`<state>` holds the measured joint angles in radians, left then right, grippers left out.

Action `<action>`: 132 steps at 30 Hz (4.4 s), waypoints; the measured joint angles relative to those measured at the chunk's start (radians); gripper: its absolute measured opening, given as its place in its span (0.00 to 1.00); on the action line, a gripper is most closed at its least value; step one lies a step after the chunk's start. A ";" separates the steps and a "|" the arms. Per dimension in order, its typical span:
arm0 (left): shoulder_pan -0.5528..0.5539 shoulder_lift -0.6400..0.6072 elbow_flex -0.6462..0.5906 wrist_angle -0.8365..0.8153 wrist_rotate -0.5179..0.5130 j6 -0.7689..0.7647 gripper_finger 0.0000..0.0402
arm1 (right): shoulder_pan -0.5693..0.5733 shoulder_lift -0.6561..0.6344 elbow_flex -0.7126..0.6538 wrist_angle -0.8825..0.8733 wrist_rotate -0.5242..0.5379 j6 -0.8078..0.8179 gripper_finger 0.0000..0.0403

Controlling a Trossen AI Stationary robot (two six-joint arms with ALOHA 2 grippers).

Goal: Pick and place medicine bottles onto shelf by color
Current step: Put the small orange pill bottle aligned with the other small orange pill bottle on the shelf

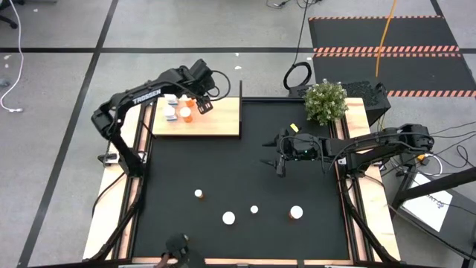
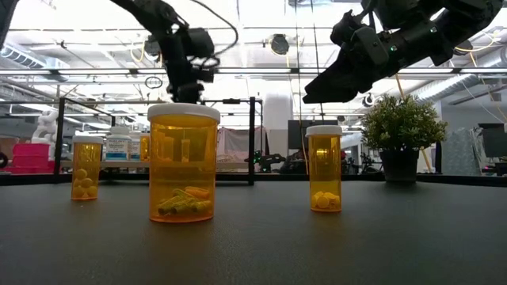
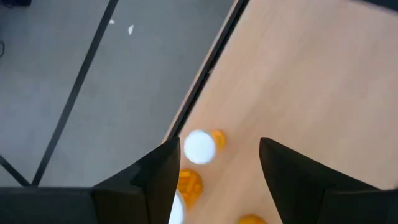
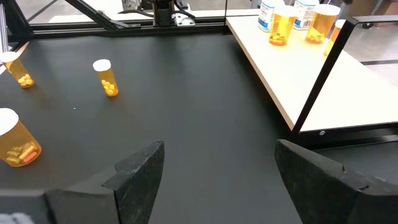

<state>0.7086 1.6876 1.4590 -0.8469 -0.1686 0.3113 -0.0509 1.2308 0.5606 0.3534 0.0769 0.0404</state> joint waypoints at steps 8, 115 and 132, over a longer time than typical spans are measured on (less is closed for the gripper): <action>-0.132 -0.118 0.000 -0.113 0.002 -0.110 0.53 | 0.000 0.000 0.000 0.000 0.000 0.022 0.75; -1.213 -0.348 -0.514 0.518 -0.281 -0.446 0.41 | 0.504 0.599 0.246 -0.014 0.077 0.262 0.41; -1.213 -0.348 -0.514 0.530 -0.283 -0.443 0.41 | 0.496 0.666 0.240 0.113 0.085 0.200 0.41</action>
<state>-0.5045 1.3399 0.9447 -0.3171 -0.4519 -0.1320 0.4450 1.8964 0.8009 0.4660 0.1615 0.2403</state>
